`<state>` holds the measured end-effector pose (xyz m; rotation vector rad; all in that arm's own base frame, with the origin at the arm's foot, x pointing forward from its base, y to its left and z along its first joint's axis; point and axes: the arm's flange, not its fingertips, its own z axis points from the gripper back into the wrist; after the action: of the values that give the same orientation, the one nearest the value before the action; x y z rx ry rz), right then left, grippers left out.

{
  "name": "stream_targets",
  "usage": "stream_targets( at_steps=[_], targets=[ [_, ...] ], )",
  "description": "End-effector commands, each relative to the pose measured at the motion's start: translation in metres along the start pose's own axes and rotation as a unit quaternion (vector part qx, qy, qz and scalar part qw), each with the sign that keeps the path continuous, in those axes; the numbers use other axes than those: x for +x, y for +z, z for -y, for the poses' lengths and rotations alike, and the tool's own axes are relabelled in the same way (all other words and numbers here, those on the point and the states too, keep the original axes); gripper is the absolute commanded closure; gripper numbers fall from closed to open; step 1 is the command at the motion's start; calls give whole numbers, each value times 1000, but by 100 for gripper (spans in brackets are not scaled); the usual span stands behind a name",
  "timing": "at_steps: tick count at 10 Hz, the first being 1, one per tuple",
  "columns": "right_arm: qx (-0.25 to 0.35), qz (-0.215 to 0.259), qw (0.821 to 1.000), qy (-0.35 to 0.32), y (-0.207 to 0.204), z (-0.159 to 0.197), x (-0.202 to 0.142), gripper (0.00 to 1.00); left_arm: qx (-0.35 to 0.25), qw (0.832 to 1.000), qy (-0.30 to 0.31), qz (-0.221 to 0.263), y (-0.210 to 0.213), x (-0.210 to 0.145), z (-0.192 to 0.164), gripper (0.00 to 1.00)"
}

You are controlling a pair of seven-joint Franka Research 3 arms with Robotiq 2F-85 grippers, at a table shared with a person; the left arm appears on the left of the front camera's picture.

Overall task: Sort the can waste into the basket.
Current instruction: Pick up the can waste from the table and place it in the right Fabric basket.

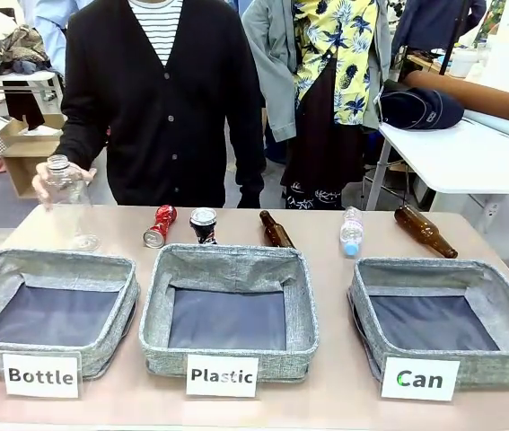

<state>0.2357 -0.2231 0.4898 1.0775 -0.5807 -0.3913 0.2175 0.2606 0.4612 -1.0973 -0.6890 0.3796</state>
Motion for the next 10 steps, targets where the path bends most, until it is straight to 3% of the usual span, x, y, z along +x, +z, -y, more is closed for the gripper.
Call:
stream_targets(
  at_steps=[1, 5, 6, 8, 9, 10],
  targets=[
    [10, 3, 1000, 14, -2, -1, 4, 0, 68, 996, -23, -51, -4, 45, 18, 0],
    [10, 3, 1000, 14, -2, -1, 4, 0, 74, 980, -86, -166, -83, 155, 34, 0],
    [10, 3, 1000, 14, -2, -1, 4, 0, 23, 971, -84, -225, -87, 160, 32, 0],
    [10, 3, 1000, 14, -2, -1, 4, 0, -73, 964, -100, -234, -18, 138, 13, 0],
    [10, 3, 1000, 14, -2, -1, 4, 0, -123, 966, -105, -201, 23, 106, -5, 0],
    [10, 3, 1000, 14, -2, -1, 4, 0, -144, 965, -114, -187, 39, 76, -19, 0]
  ],
)
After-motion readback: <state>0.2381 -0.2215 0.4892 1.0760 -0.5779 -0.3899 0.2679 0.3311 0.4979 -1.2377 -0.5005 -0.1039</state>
